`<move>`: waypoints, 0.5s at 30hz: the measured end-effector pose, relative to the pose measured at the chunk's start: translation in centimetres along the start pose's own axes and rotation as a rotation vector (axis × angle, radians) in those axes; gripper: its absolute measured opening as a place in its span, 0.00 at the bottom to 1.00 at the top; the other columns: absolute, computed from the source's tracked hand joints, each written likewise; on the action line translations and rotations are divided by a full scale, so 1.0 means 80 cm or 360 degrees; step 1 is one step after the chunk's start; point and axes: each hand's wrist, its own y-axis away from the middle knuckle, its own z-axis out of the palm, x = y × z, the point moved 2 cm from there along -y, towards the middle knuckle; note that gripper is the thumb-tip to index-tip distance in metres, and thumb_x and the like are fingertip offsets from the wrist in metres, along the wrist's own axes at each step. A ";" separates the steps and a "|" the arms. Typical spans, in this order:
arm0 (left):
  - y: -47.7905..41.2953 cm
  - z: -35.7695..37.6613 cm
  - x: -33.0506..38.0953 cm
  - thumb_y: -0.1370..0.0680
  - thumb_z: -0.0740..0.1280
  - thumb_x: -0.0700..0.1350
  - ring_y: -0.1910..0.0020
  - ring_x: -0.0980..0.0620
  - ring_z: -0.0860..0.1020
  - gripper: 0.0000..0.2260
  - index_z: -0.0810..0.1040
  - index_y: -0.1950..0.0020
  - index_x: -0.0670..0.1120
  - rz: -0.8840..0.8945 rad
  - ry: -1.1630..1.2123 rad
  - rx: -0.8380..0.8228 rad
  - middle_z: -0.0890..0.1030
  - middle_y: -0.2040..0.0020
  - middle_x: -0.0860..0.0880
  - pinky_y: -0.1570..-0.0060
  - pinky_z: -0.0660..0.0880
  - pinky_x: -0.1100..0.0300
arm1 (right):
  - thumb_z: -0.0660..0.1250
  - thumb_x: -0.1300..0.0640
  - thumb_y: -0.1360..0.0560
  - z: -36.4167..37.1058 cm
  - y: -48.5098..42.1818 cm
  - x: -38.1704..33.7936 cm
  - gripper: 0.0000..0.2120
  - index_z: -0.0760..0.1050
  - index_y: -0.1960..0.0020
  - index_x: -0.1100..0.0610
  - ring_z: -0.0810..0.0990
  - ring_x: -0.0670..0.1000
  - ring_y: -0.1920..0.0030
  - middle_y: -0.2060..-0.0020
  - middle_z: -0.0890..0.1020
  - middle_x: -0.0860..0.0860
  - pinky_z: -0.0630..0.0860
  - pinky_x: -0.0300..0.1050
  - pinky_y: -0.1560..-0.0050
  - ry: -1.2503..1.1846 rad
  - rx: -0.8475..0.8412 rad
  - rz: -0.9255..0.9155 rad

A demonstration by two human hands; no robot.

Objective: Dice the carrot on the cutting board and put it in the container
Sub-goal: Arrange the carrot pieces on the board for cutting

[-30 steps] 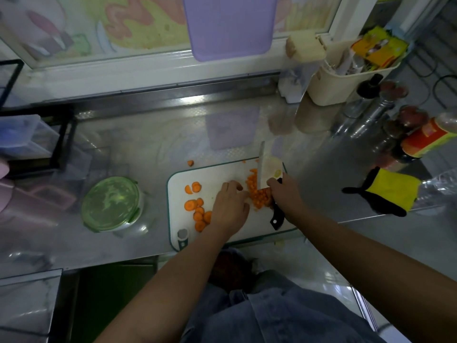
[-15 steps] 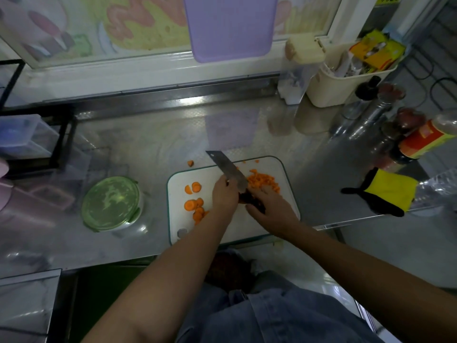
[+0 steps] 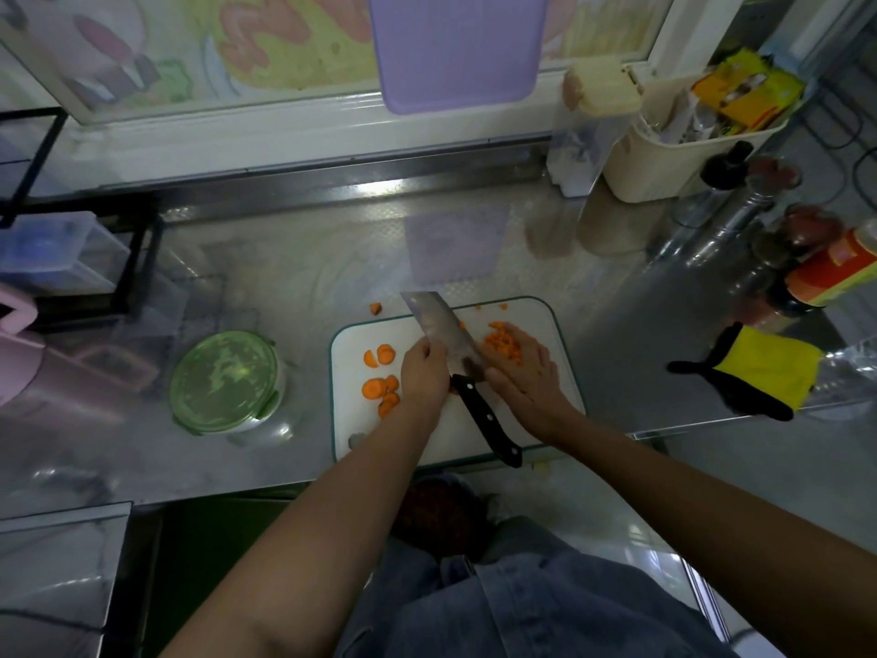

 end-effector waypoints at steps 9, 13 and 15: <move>0.008 -0.005 -0.004 0.21 0.58 0.44 0.61 0.46 0.74 0.12 0.72 0.64 0.46 0.0059 -0.0061 -0.0026 0.77 0.62 0.42 0.59 0.69 0.52 | 0.40 0.32 0.28 0.013 -0.008 0.001 0.35 0.62 0.27 0.44 0.53 0.58 0.26 0.24 0.55 0.53 0.47 0.52 0.28 0.0137 -0.0021 -0.0050; 0.015 -0.008 0.000 0.20 0.57 0.40 0.69 0.53 0.66 0.17 0.66 0.69 0.50 0.0106 -0.0051 -0.0005 0.68 0.71 0.50 0.65 0.64 0.58 | 0.39 0.36 0.28 0.008 -0.014 -0.005 0.36 0.65 0.27 0.51 0.56 0.58 0.27 0.25 0.58 0.55 0.50 0.54 0.27 0.0132 0.0079 0.0016; 0.017 -0.009 0.001 0.20 0.56 0.40 0.68 0.54 0.69 0.16 0.68 0.68 0.49 0.0125 -0.0081 -0.0016 0.71 0.69 0.50 0.65 0.66 0.59 | 0.39 0.37 0.27 0.011 -0.013 -0.011 0.35 0.65 0.27 0.49 0.55 0.57 0.26 0.25 0.58 0.56 0.46 0.48 0.28 0.0189 -0.0002 -0.0096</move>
